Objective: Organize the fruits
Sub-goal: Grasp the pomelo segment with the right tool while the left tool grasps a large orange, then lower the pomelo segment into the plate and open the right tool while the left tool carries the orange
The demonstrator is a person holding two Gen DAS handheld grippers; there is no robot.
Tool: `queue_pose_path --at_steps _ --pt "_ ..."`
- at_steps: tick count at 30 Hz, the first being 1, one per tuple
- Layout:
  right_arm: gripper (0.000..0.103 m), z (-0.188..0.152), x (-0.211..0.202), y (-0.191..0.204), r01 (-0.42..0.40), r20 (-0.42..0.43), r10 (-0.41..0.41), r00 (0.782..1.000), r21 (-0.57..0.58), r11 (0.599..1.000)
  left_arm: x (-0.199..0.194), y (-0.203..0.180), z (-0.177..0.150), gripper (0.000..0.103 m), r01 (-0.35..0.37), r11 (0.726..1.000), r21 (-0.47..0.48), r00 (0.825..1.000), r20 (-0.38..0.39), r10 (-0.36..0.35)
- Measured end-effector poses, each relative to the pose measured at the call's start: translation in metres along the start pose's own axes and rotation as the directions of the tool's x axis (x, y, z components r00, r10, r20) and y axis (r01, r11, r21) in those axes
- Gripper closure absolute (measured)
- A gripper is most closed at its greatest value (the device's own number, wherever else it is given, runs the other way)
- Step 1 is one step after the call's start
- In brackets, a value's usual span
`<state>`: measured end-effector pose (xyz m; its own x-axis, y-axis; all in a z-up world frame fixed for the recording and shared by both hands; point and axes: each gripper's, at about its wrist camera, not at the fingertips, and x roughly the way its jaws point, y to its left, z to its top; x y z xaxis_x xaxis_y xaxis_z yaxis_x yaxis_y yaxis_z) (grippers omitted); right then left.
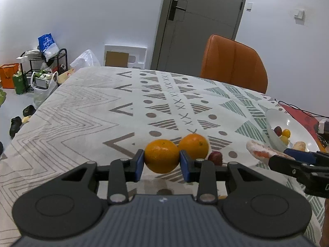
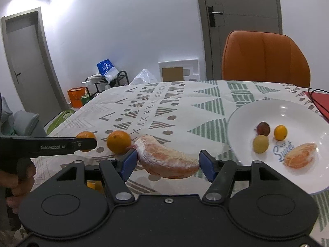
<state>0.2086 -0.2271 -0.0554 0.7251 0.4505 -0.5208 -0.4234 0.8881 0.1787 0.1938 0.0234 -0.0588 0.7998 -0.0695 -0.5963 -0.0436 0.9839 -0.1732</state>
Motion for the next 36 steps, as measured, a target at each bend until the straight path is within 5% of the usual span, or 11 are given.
queue_pose_path --at_steps 31,34,36 --pt "0.041 -0.008 -0.041 -0.087 0.149 0.052 -0.154 0.987 0.09 0.985 0.007 -0.077 0.008 0.068 0.078 0.99 0.114 0.997 0.005 -0.079" --pt "0.044 -0.01 -0.043 -0.097 0.164 0.05 -0.17 0.984 0.107 0.981 0.008 -0.084 0.008 0.068 0.081 0.988 0.128 0.997 0.002 -0.082" --pt "0.055 -0.012 -0.045 -0.104 0.174 0.049 -0.181 0.982 0.12 0.977 0.009 -0.089 0.008 0.068 0.083 0.987 0.136 0.996 0.002 -0.084"
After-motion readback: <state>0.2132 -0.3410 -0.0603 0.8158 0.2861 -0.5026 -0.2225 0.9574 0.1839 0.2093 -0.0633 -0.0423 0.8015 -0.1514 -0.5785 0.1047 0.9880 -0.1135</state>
